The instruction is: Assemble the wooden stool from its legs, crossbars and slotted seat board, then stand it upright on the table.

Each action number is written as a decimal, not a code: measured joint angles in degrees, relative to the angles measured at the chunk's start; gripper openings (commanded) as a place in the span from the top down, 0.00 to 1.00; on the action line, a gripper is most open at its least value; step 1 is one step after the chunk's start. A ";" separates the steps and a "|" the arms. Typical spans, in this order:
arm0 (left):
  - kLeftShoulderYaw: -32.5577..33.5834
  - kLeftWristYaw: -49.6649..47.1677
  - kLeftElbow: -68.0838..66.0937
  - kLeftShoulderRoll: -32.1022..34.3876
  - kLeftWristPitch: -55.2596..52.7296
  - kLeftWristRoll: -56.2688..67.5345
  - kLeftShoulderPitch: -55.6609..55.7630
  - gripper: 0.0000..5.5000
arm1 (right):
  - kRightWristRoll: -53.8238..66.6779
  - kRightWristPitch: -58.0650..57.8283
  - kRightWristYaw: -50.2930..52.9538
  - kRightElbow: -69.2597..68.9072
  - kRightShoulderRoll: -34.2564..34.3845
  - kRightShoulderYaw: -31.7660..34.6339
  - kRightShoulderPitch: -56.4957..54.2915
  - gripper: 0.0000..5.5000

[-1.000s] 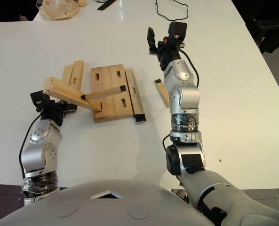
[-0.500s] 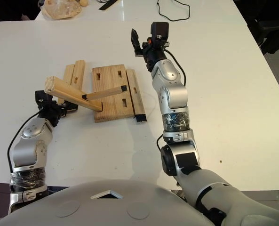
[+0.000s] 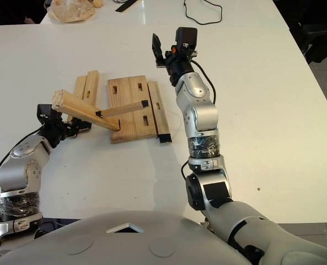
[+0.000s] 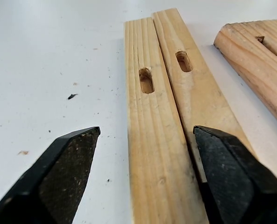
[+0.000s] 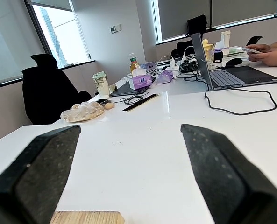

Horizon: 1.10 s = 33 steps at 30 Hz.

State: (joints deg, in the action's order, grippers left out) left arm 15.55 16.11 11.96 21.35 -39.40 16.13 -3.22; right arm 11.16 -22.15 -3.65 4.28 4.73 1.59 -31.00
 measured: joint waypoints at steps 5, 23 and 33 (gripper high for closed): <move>0.63 3.32 -0.33 3.72 -2.42 0.68 -1.55 0.32 | -0.02 -0.24 -0.01 -1.01 -0.06 -0.12 0.34 0.28; -1.48 4.43 -1.57 5.40 0.82 -0.45 -3.69 0.56 | -0.01 -0.79 0.58 -2.98 0.52 -1.25 1.50 0.28; -0.05 6.47 -8.11 4.80 6.00 2.14 -1.91 0.63 | 0.20 -1.45 -2.63 -5.66 -1.56 -1.96 1.57 0.28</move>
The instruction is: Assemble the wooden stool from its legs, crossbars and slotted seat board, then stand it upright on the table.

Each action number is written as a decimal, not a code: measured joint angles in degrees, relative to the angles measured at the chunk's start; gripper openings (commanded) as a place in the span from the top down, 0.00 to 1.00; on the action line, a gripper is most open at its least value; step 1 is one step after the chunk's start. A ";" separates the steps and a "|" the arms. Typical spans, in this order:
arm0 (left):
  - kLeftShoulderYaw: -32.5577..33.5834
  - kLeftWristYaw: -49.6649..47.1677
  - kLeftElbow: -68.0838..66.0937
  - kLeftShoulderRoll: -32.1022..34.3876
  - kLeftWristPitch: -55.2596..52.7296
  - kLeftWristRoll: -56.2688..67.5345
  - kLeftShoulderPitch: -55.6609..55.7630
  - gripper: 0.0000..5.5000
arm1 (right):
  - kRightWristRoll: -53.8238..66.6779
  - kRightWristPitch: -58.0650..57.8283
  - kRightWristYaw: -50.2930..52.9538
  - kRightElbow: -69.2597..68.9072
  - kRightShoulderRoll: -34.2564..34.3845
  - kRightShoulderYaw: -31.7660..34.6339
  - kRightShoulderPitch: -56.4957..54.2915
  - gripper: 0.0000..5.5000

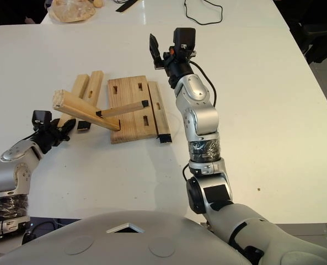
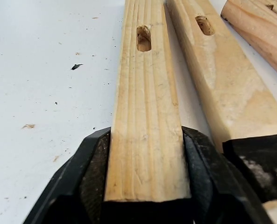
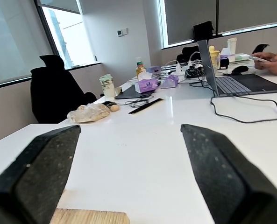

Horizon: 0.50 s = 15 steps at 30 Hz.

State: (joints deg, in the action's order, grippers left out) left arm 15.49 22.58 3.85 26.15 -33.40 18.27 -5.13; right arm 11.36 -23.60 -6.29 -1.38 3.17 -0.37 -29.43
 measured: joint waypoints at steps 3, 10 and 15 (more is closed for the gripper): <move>0.14 -0.13 -0.17 0.00 3.21 -0.48 -0.71 0.63 | 2.27 -1.54 -3.24 -1.40 -2.04 0.72 -1.12 0.28; 12.45 0.03 9.96 -4.00 8.76 19.27 9.02 0.63 | 11.33 -8.74 -23.84 0.38 -14.35 1.27 -5.38 0.28; 17.29 1.24 19.01 -3.02 5.62 44.29 16.25 0.63 | 23.21 -18.01 -33.86 2.47 -18.92 6.00 -9.40 0.28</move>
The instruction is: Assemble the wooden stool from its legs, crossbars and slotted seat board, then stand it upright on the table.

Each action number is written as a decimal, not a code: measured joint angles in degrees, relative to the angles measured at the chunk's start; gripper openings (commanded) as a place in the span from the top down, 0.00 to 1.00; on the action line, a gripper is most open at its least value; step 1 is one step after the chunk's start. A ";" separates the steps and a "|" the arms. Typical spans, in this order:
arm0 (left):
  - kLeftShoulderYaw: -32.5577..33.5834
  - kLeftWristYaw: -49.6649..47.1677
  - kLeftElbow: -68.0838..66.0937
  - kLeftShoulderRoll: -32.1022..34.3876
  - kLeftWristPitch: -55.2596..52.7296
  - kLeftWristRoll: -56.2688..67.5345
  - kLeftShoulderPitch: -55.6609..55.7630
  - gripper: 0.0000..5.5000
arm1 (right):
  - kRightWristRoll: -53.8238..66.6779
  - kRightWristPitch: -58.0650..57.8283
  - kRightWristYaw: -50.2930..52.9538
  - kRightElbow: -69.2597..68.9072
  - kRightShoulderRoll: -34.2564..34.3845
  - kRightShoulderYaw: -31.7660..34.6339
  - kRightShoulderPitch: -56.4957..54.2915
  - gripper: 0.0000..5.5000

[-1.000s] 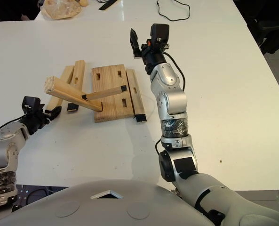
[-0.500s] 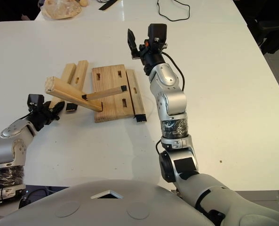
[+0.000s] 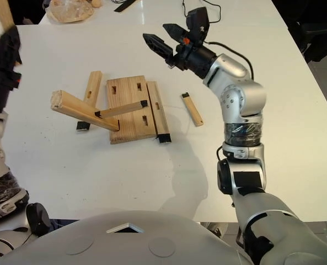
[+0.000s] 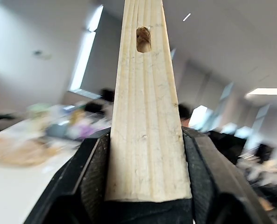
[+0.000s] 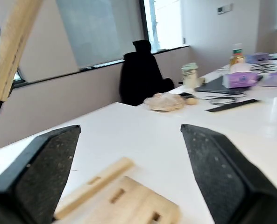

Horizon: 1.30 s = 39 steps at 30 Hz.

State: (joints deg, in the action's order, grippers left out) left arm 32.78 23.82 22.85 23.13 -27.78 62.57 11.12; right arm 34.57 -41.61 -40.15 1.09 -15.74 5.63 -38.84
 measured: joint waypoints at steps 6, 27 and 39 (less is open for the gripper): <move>-2.92 5.40 7.68 10.74 -9.65 21.92 5.59 0.63 | 23.32 -15.40 -9.30 -2.08 -4.09 8.07 -8.51 0.28; -15.03 7.50 15.61 17.05 -13.97 24.01 2.72 0.63 | 41.81 -24.05 -6.67 -7.66 -7.49 8.31 -13.09 0.31; -15.16 10.93 15.23 18.19 -13.86 20.96 -1.03 0.63 | 42.14 -23.70 -4.92 -6.88 -7.60 8.10 -13.10 0.61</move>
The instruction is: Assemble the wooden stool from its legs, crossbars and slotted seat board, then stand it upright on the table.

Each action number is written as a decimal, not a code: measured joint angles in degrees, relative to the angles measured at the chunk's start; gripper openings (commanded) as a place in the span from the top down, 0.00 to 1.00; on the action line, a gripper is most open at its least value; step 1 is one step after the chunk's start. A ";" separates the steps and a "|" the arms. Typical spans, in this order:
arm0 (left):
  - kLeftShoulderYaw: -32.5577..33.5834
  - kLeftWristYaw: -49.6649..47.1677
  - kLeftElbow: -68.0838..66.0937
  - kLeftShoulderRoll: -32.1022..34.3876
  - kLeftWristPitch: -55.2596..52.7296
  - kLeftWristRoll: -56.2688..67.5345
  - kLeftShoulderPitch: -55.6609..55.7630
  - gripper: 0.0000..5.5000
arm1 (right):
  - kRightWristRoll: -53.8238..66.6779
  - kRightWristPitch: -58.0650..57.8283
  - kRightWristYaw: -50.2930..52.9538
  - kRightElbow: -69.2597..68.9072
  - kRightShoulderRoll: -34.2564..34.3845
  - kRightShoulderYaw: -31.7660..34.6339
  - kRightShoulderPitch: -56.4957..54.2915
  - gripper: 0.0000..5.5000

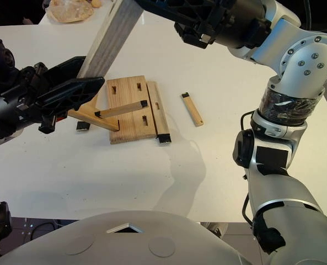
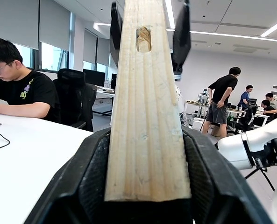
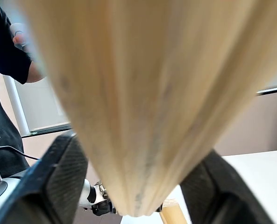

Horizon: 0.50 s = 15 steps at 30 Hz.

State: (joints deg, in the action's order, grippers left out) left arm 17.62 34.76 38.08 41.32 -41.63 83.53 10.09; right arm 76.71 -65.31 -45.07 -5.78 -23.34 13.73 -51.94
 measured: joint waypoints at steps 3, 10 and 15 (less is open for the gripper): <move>0.26 1.05 -0.13 0.37 0.19 -0.46 -0.40 0.63 | 0.15 0.04 -0.07 0.38 -0.01 -0.11 -0.04 0.63; 0.28 2.89 -0.46 0.72 1.29 -1.68 -1.55 0.63 | -0.09 -0.04 -0.38 0.29 -0.29 -0.82 -0.08 0.63; 0.15 4.44 -0.81 0.84 2.80 -4.85 -2.04 0.54 | -0.37 -0.04 -0.41 -0.23 -0.73 -1.20 -0.05 0.63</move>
State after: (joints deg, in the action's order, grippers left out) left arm 17.77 39.20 37.27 42.16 -38.83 78.68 8.05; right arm 76.34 -65.34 -45.47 -6.01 -24.07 12.53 -51.99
